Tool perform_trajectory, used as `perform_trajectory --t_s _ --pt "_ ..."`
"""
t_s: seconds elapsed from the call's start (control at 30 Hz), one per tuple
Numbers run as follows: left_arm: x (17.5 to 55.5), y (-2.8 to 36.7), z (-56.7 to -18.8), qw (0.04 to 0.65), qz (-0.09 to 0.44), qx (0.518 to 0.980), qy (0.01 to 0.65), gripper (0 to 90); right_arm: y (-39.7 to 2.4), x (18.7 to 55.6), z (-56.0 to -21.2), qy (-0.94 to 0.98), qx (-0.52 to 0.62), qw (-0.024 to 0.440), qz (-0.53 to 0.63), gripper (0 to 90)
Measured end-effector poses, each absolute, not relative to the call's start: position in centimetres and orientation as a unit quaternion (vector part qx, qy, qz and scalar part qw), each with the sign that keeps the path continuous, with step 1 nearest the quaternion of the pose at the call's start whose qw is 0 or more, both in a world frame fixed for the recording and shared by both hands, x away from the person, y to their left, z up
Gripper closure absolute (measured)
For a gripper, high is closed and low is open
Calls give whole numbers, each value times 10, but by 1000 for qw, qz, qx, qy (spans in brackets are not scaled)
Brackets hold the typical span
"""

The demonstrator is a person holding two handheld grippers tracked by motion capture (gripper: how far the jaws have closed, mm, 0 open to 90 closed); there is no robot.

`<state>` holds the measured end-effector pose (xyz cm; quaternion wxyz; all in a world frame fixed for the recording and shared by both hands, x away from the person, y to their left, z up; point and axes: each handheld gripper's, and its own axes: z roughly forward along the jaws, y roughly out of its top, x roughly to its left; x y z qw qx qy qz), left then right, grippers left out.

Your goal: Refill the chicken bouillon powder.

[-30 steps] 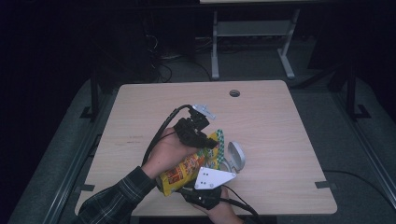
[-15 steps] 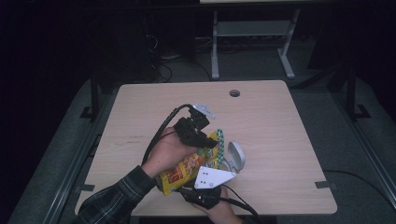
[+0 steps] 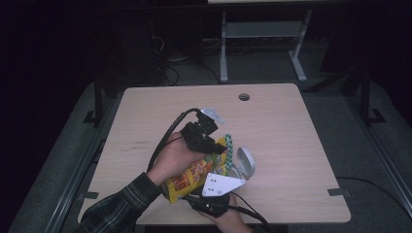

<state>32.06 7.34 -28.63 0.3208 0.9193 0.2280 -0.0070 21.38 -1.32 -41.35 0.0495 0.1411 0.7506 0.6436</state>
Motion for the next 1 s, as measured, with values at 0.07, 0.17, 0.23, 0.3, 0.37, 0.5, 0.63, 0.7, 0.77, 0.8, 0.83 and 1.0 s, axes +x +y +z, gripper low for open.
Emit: perform_trajectory --t_s 0.07,0.17,0.23,0.3,0.37,0.5,0.63,0.7,0.77,0.8,0.83,1.0 --pt "320 73 -286 321 -7 919 229 897 -13 214 -413 750 141 49 644 900" --pt "320 74 -286 321 -7 919 227 897 -13 214 -413 750 141 50 644 900" --pt "320 74 -286 321 -6 919 227 897 -13 214 -413 750 141 50 644 900" --pt "320 74 -286 322 -6 919 228 897 -13 213 -413 750 141 50 644 900" --pt "320 74 -286 322 -6 919 228 897 -13 213 -413 750 141 50 644 900" --pt "320 74 -286 321 -5 919 228 897 -13 213 -413 750 140 50 644 900" --pt "319 74 -285 319 -4 920 229 897 -13 213 -413 750 140 50 645 900" --pt "318 74 -285 319 -3 920 229 897 -12 213 -413 749 138 51 646 900" --pt "318 74 -284 318 -3 920 229 897 -12 213 -412 748 138 51 647 900" --pt "318 74 -284 317 -2 920 229 897 -12 213 -412 748 138 50 647 900" --pt "318 74 -283 317 -2 920 229 897 -12 213 -412 748 138 50 647 900" --pt "318 73 -284 317 -1 920 232 897 -12 213 -412 748 138 48 648 900"
